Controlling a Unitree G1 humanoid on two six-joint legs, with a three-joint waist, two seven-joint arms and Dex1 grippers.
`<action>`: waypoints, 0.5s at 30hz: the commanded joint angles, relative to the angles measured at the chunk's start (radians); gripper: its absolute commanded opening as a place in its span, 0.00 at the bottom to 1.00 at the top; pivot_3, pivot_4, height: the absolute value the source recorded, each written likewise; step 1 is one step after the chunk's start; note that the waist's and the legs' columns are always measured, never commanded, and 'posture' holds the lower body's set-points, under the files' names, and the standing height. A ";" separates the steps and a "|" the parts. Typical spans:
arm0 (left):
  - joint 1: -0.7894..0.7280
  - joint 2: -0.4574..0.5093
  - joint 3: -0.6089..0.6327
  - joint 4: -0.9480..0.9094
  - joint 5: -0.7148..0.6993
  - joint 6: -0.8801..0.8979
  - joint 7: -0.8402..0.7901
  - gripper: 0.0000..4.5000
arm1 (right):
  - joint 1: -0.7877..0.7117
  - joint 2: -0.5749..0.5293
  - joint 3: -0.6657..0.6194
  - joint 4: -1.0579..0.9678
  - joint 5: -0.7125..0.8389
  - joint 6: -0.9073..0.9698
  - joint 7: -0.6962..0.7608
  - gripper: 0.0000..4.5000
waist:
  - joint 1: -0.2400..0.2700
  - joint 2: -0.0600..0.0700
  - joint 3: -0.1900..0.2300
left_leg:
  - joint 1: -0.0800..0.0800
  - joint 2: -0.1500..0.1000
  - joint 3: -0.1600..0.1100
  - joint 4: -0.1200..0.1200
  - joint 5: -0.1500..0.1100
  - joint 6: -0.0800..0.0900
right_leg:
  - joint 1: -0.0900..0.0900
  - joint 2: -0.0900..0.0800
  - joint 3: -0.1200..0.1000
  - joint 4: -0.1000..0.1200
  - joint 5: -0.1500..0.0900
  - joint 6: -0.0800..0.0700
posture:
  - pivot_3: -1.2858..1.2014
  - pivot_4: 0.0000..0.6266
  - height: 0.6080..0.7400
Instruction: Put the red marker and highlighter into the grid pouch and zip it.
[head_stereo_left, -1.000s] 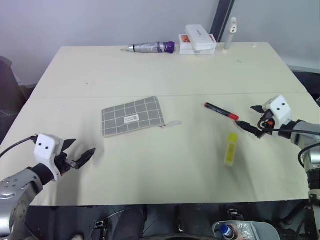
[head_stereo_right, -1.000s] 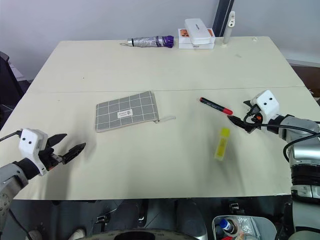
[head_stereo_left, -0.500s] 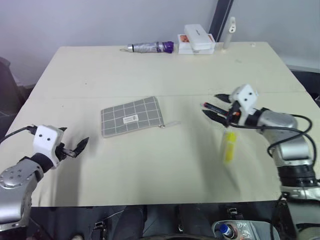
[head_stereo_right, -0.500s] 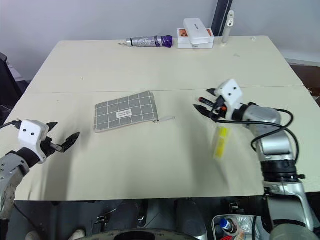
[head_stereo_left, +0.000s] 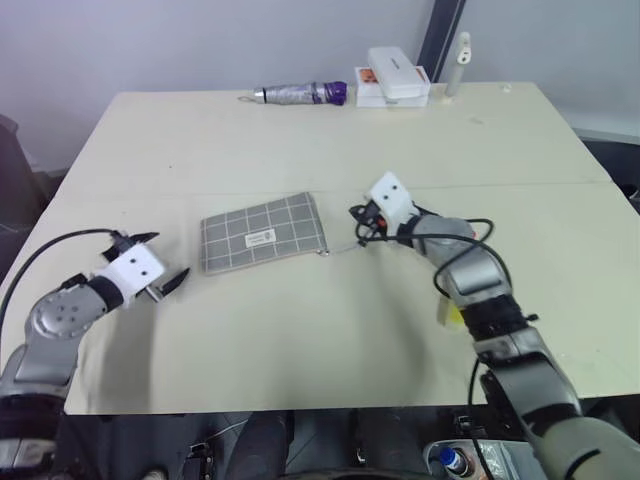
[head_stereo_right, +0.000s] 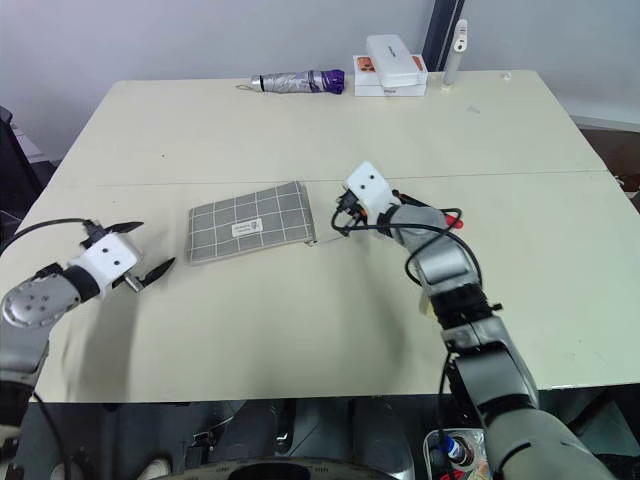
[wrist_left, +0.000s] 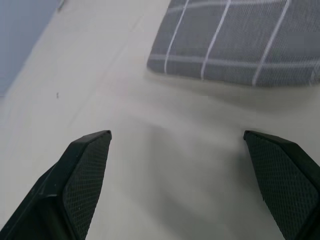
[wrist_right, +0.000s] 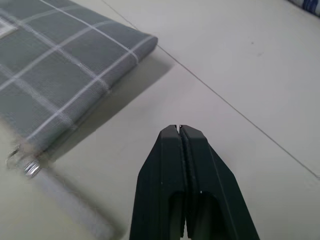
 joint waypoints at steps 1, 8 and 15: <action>-0.091 0.006 -0.063 0.150 0.061 -0.158 -0.003 1.00 | -0.076 0.053 0.033 0.101 -0.062 -0.044 -0.059 0.01 | 0.000 0.000 0.000 | 0.000 0.000 0.000 0.000 0.000 0.000 | 0.000 0.000 0.000 0.000 0.000 0.000 | 0.52 0.24 1.00; -0.220 0.003 -0.165 0.345 0.130 -0.386 -0.022 1.00 | -0.159 0.136 0.038 0.284 -0.094 -0.091 -0.096 0.01 | 0.004 0.000 0.000 | 0.000 -0.001 0.000 0.001 0.000 0.000 | 0.000 0.000 0.000 0.001 0.000 0.000 | 0.52 0.24 1.00; -0.281 -0.012 -0.215 0.440 0.116 -0.519 -0.081 1.00 | -0.209 0.167 0.056 0.366 -0.124 -0.140 -0.068 0.01 | 0.000 0.001 0.000 | 0.000 -0.001 0.000 0.002 0.000 0.000 | -0.001 0.001 0.000 0.004 0.000 0.000 | 0.52 0.24 1.00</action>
